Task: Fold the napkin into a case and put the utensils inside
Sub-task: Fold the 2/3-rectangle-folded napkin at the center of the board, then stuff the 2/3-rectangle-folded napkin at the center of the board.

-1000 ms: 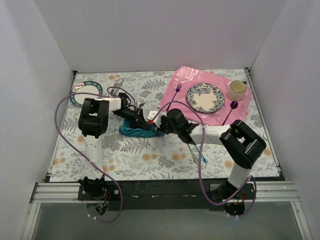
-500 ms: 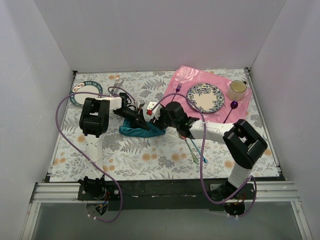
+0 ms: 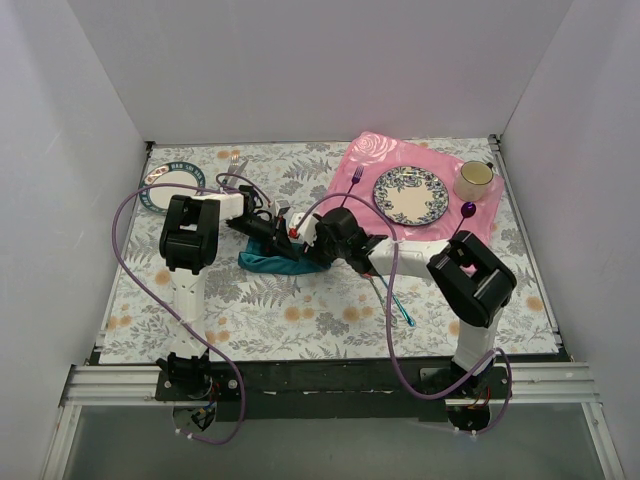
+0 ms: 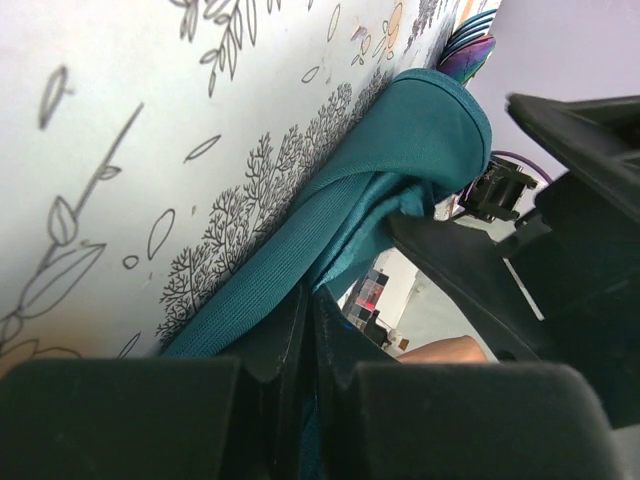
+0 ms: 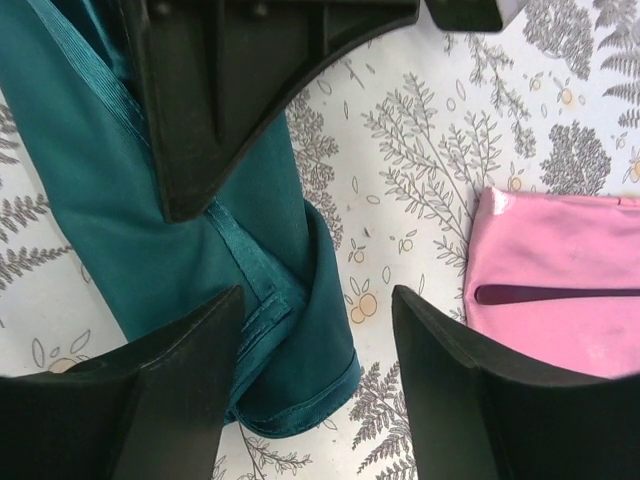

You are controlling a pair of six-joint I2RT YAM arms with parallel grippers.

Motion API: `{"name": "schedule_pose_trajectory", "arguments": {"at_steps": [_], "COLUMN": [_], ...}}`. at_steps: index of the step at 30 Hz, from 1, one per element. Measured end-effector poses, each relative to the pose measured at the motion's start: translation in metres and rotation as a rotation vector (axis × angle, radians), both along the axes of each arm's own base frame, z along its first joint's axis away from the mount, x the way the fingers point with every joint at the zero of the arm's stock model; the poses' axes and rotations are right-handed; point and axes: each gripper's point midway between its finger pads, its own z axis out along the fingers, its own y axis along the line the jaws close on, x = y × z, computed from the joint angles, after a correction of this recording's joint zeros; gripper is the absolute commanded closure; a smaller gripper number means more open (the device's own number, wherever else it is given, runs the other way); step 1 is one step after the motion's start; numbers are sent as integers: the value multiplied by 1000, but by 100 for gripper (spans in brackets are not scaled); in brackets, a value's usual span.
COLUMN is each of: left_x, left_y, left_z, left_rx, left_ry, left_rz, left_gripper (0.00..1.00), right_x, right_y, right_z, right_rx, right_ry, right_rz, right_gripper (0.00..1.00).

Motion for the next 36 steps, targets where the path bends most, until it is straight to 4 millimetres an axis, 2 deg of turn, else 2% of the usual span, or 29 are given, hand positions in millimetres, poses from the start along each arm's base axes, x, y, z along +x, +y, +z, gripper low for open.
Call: {"name": "schedule_pose_trajectory", "arguments": {"at_steps": [4, 5, 7, 8, 11, 14, 17, 21, 25, 36], "left_x": [0, 0, 0, 0, 1, 2, 4, 4, 6, 7], "left_y": [0, 0, 0, 0, -1, -1, -1, 2, 3, 4], "left_z": [0, 0, 0, 0, 1, 2, 5, 8, 6, 4], "left_rx": [0, 0, 0, -1, -7, -12, -19, 2, 10, 18], "left_ry": [0, 0, 0, -1, -6, -19, -57, -123, -136, -131], "left_rz": [0, 0, 0, 0, 0, -1, -5, -11, -9, -4], "left_gripper": [100, 100, 100, 100, 94, 84, 84, 96, 100, 100], "right_x": [4, 4, 4, 3, 3, 4, 3, 1, 1, 1], "right_y": [-6, -6, -6, -5, -5, -7, -10, -13, -14, -12], "right_z": [-9, -10, -10, -11, -11, -14, -18, -23, -25, -20], "right_rx": [-42, -46, -53, -54, -61, -72, -85, -94, -93, -72], "right_ry": [-13, -15, -22, -23, -29, -34, -38, -48, -57, -57], "right_rz": [-12, -14, -8, -4, 3, 2, 7, 14, 17, 1], "right_gripper": [51, 60, 72, 84, 99, 99, 99, 99, 99, 99]}}
